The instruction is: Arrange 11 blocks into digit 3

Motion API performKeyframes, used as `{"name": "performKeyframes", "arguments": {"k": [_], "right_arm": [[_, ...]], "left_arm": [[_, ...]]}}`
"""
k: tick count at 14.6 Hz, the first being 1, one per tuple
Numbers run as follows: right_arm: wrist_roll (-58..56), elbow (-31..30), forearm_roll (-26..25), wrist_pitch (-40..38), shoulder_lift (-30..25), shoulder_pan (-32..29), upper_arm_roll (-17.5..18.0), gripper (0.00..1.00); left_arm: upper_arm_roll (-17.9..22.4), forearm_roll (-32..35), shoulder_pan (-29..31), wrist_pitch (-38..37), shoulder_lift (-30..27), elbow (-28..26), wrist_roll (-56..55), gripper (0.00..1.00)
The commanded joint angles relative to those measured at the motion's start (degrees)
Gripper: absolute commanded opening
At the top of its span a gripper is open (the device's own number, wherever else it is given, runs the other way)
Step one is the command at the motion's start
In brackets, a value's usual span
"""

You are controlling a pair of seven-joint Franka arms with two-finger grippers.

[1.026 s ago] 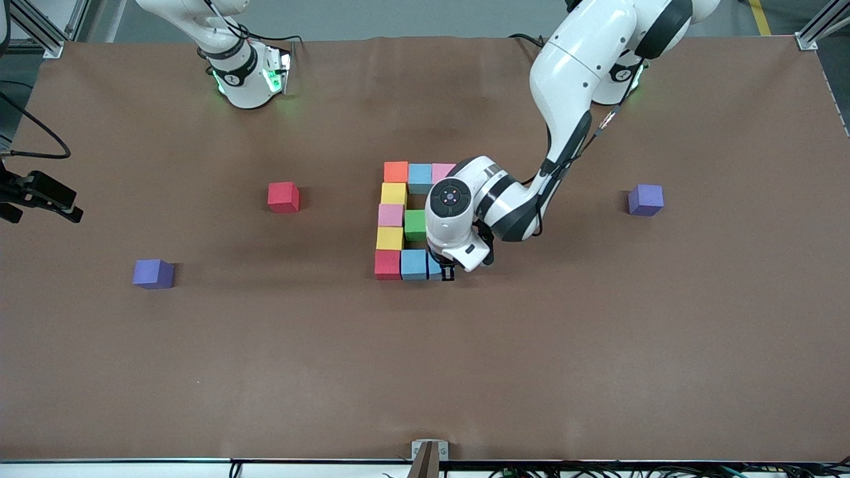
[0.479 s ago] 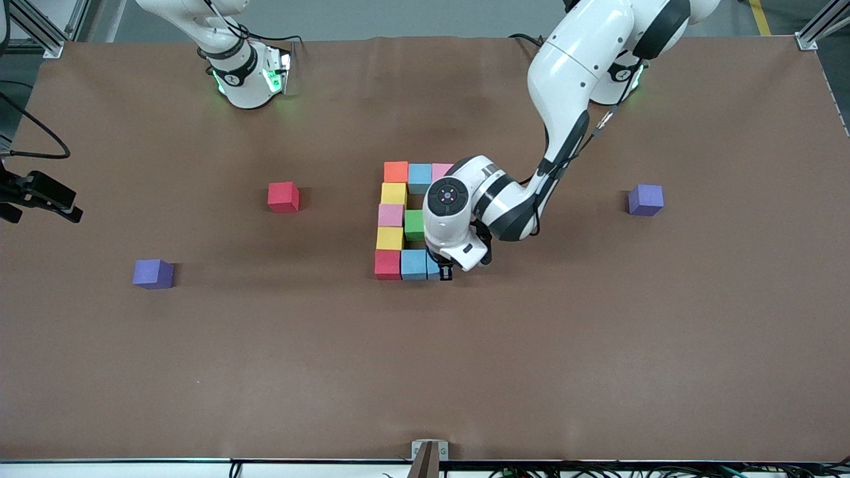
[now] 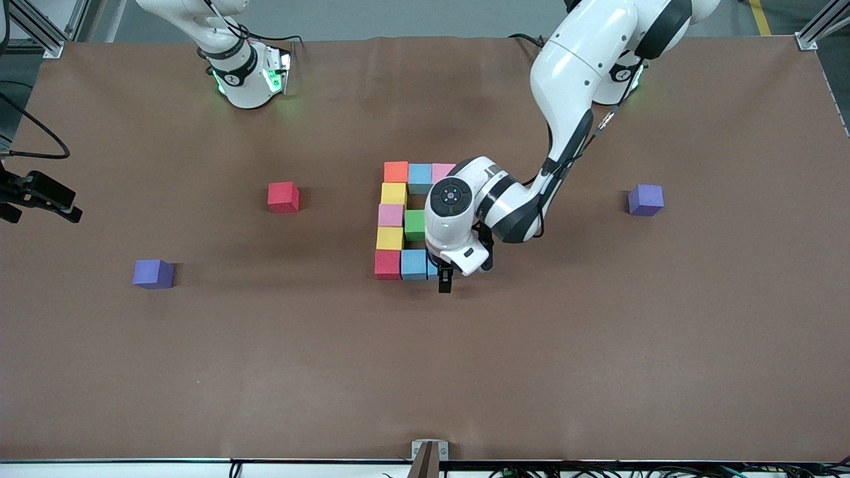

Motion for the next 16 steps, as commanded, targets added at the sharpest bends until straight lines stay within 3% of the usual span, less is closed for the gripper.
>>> {"name": "performKeyframes", "arguments": {"k": [1, 5, 11, 16], "right_arm": [[0.0, -1.0, -1.0, 0.4, -1.0, -0.4, 0.3, 1.0], [-0.1, -1.1, -1.0, 0.2, -1.0, -0.4, 0.3, 1.0], [0.0, -1.0, -1.0, 0.4, -1.0, -0.4, 0.3, 1.0], [0.0, -1.0, -0.8, 0.2, -1.0, -0.3, 0.4, 1.0]], "left_arm": [[0.2, 0.8, 0.0, -5.0, -6.1, -0.3, 3.8, 1.0], [-0.3, 0.4, 3.4, -10.4, -14.1, -0.3, 12.4, 1.0], [0.1, 0.7, 9.2, -22.4, -23.7, -0.7, 40.6, 1.0], [0.1, 1.0, 16.9, -36.8, -32.7, -1.1, 65.0, 1.0]]}}
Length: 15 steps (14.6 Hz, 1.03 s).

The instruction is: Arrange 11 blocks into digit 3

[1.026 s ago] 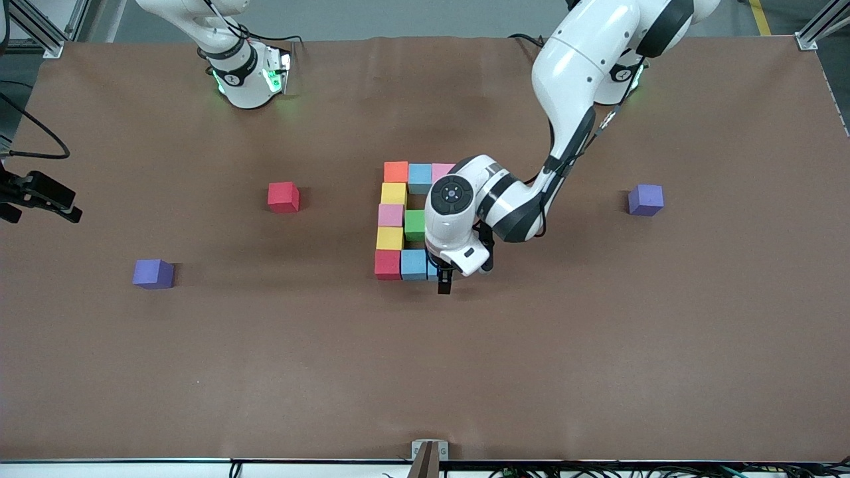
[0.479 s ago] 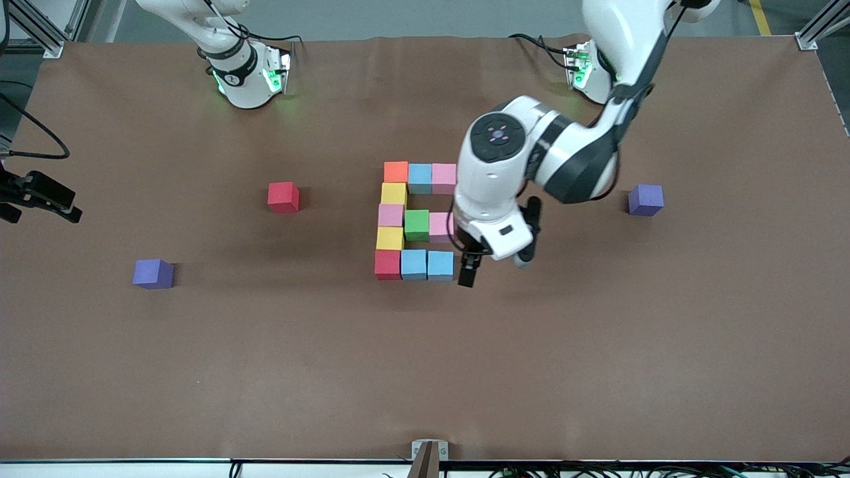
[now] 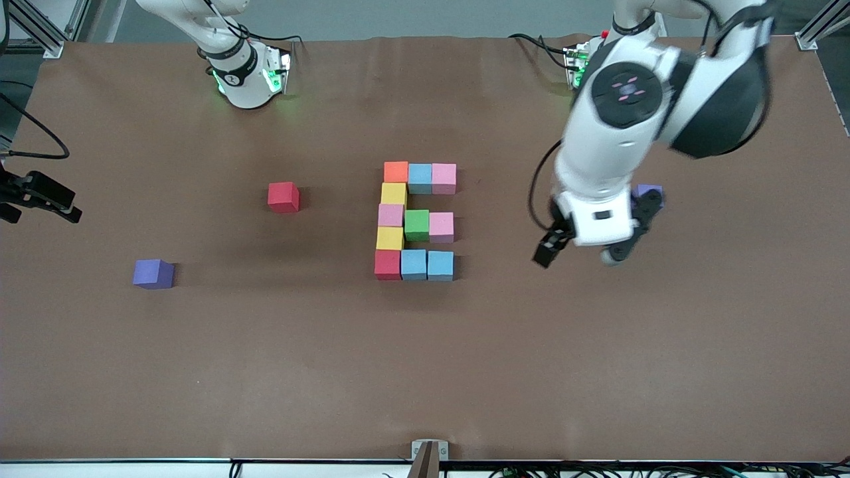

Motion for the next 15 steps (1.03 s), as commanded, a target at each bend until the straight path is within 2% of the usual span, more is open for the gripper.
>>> {"name": "performKeyframes", "arguments": {"k": [1, 3, 5, 8, 10, 14, 15], "right_arm": [[0.1, -1.0, -0.8, -0.2, -1.0, -0.3, 0.4, 1.0], [0.1, -1.0, -0.8, -0.2, -1.0, -0.3, 0.4, 1.0], [0.2, -1.0, -0.8, -0.3, -1.0, -0.3, 0.4, 1.0], [0.2, -0.8, -0.7, -1.7, -1.2, -0.4, 0.2, 1.0], [1.0, -0.7, -0.9, -1.7, -1.4, -0.3, 0.3, 1.0], [1.5, -0.8, -1.0, -1.1, -1.5, -0.2, 0.4, 1.0], [1.6, -0.9, -1.0, -1.2, -1.5, -0.2, 0.4, 1.0]], "left_arm": [[-0.3, 0.9, 4.2, -6.1, -6.3, -2.3, 12.3, 1.0], [-0.5, 0.4, 9.3, -9.3, -10.0, -4.1, 21.9, 1.0], [-0.5, 0.3, 13.1, -9.0, -14.9, -9.6, 31.9, 1.0], [-0.2, -1.0, 18.0, -9.7, -19.5, -13.4, 46.2, 1.0], [0.9, -1.6, 19.0, -9.8, -21.9, -16.1, 54.1, 1.0], [0.8, -3.1, 19.1, -9.4, -24.6, -17.8, 58.3, 1.0], [1.1, -5.9, 19.1, -8.8, -24.9, -17.8, 60.5, 1.0]]}}
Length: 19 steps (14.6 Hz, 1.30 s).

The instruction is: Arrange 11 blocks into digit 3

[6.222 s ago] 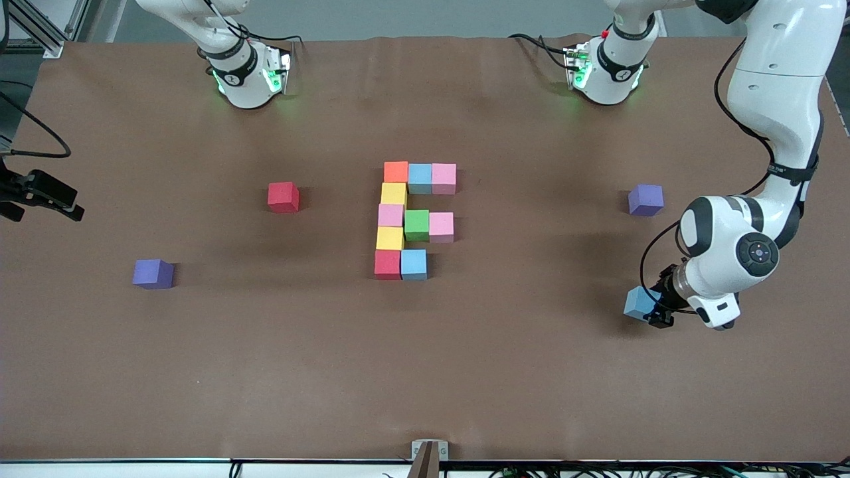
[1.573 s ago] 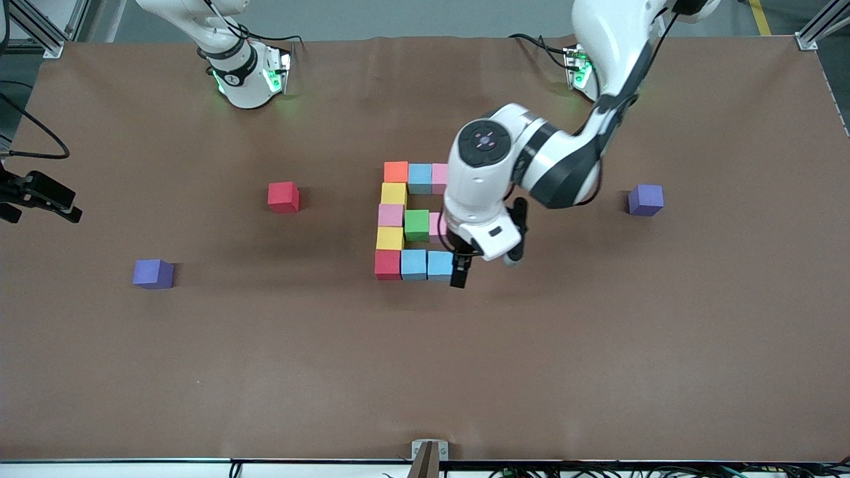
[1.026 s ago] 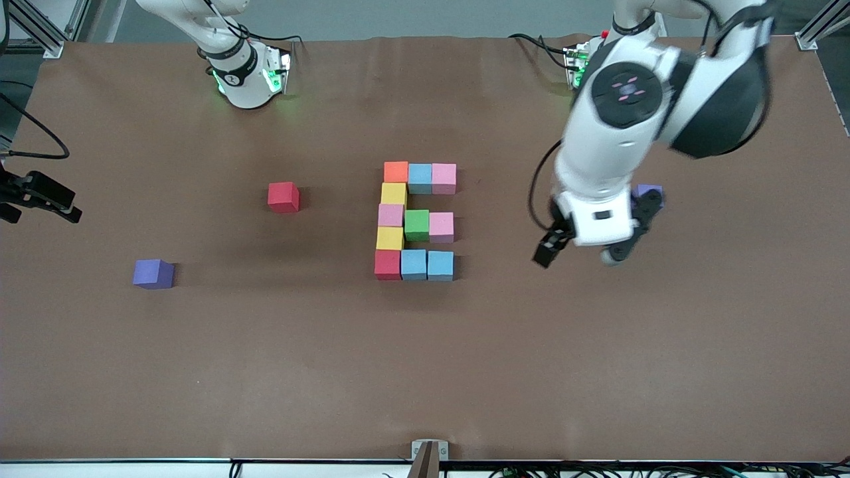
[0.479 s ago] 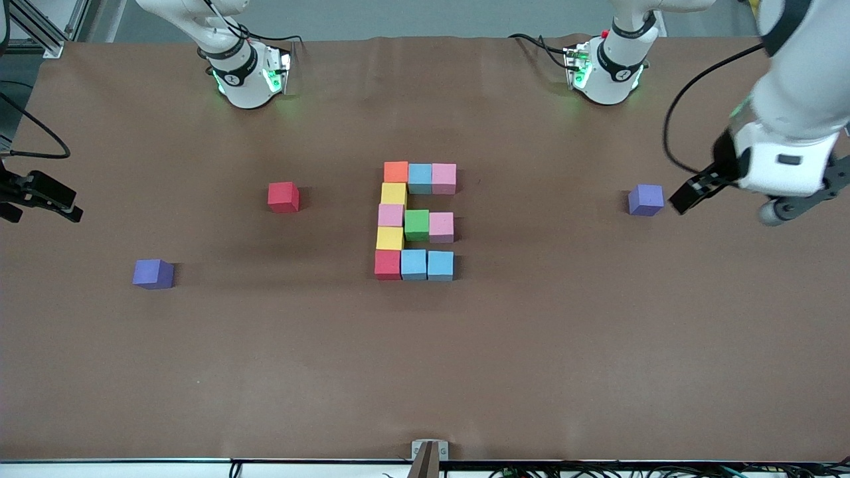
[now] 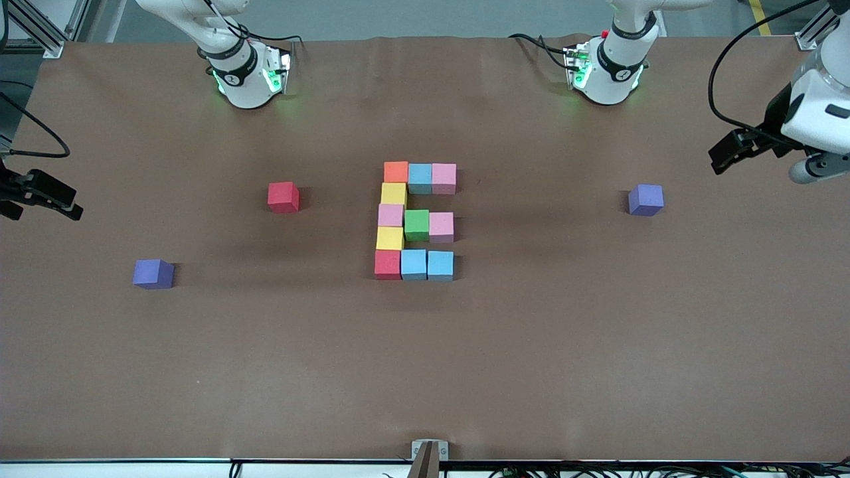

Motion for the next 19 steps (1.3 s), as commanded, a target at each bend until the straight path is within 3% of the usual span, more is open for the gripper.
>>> {"name": "performKeyframes", "arguments": {"k": [1, 7, 11, 19], "right_arm": [[1.1, -1.0, -1.0, -0.1, -1.5, -0.3, 0.4, 1.0], [1.1, -2.5, -1.0, 0.3, -2.3, -0.3, 0.3, 1.0], [1.0, -8.9, -1.0, 4.8, -6.4, -0.3, 0.3, 1.0], [0.9, -8.3, -1.0, 3.6, -6.3, -0.3, 0.4, 1.0]], "left_arm": [[0.5, -4.0, 0.1, 1.4, -2.4, -1.8, 4.4, 1.0], [0.7, -4.0, -0.1, 2.6, -2.8, -1.5, 5.1, 1.0], [0.6, -4.7, -0.4, 2.4, -2.3, -1.4, 6.0, 1.0], [0.5, -4.7, -0.5, 0.4, -2.4, -1.2, 9.3, 1.0]]}}
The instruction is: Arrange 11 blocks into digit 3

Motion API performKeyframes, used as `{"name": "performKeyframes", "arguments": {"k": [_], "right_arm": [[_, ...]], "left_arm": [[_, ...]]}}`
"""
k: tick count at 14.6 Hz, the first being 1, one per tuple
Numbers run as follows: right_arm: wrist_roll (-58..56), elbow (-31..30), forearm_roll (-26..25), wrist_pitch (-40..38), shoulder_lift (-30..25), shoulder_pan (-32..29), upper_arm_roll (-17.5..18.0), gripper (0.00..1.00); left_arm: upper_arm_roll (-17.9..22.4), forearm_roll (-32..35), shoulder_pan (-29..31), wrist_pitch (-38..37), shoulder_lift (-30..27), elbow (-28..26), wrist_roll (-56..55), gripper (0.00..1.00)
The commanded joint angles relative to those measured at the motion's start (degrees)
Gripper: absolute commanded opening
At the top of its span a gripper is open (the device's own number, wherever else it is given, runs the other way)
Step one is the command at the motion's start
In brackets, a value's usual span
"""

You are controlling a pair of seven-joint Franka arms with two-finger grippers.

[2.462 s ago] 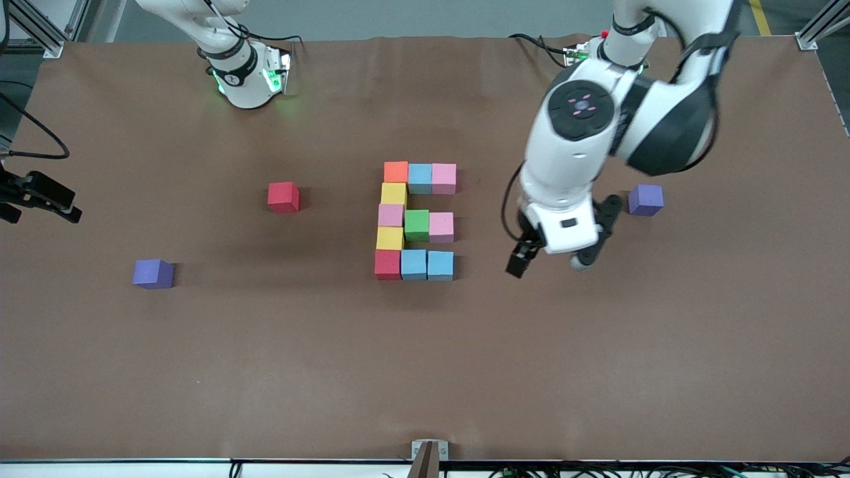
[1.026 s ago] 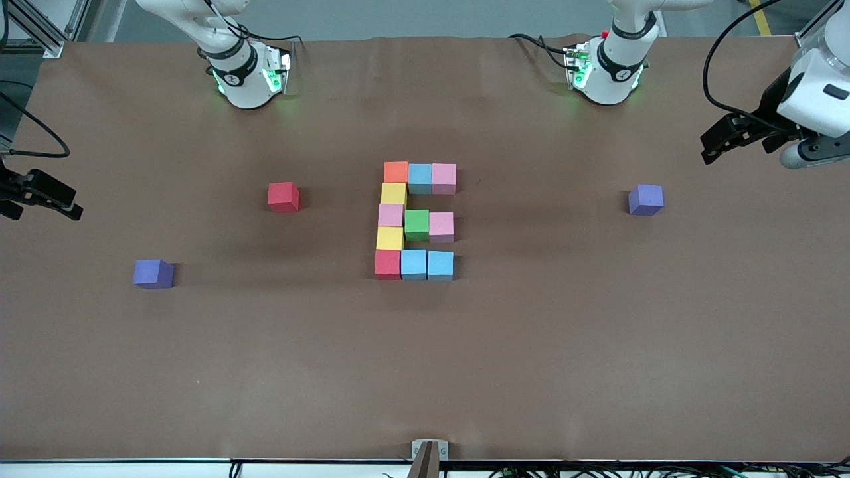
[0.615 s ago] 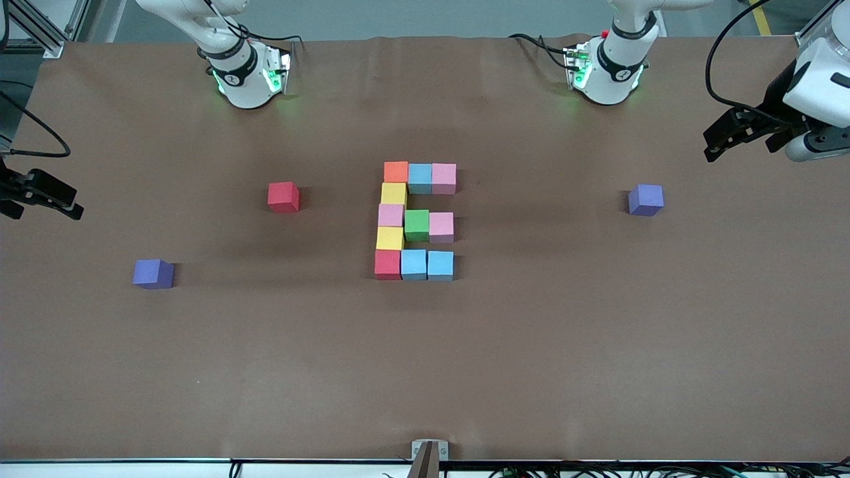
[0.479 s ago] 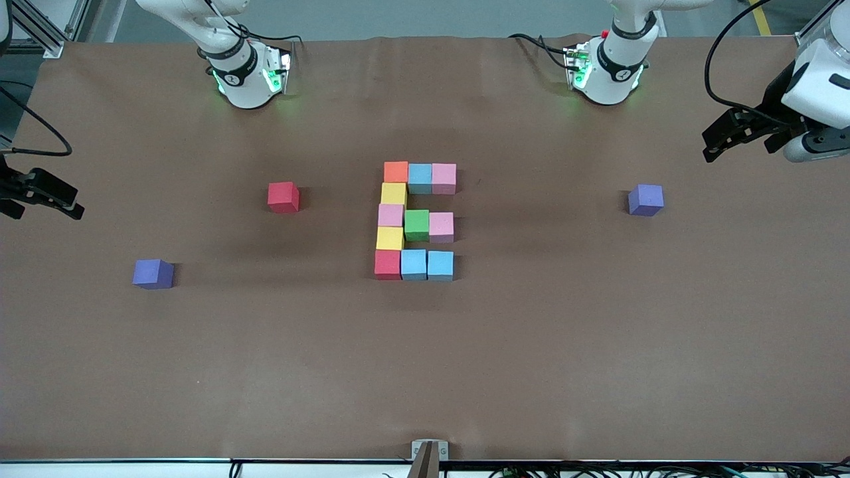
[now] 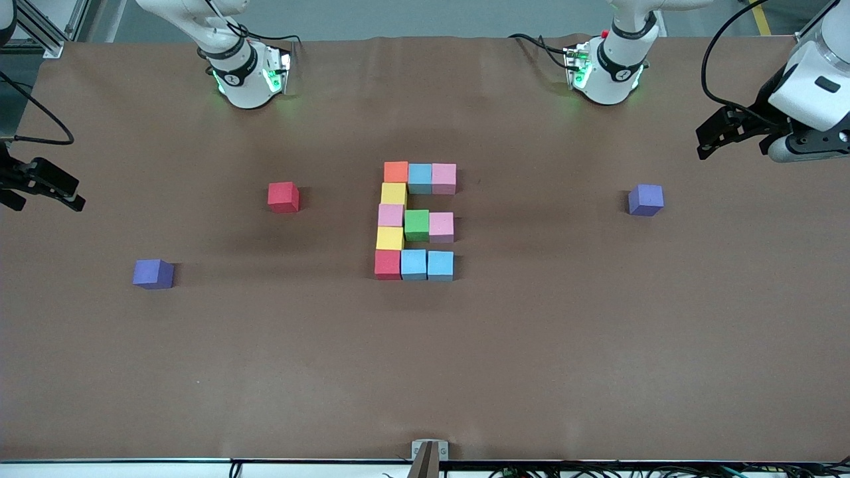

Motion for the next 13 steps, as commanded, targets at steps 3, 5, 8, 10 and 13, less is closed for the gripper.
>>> {"name": "performKeyframes", "arguments": {"k": [3, 5, 8, 10, 13], "right_arm": [[0.5, -1.9, -1.0, 0.2, -1.8, -0.3, 0.4, 1.0], [0.7, -1.9, -1.0, 0.0, -1.8, -0.3, 0.5, 1.0], [0.7, -1.8, -1.0, -0.5, -1.8, -0.2, 0.5, 1.0], [0.7, -1.8, -1.0, -0.4, -1.8, -0.2, 0.5, 1.0], [0.7, -1.8, -1.0, -0.4, -1.8, -0.1, 0.6, 1.0]], "left_arm": [[0.2, -1.0, 0.0, -0.6, -0.4, 0.8, 1.8, 1.0], [0.2, -1.0, 0.0, -0.6, -0.3, 0.8, 2.4, 1.0], [0.2, -1.0, -0.2, -0.6, -0.3, 0.9, 2.0, 1.0], [0.2, -1.0, -0.2, -0.6, -0.3, 0.9, 2.1, 1.0], [0.2, -1.0, -0.1, -0.7, -0.3, 0.8, 2.3, 1.0]]}}
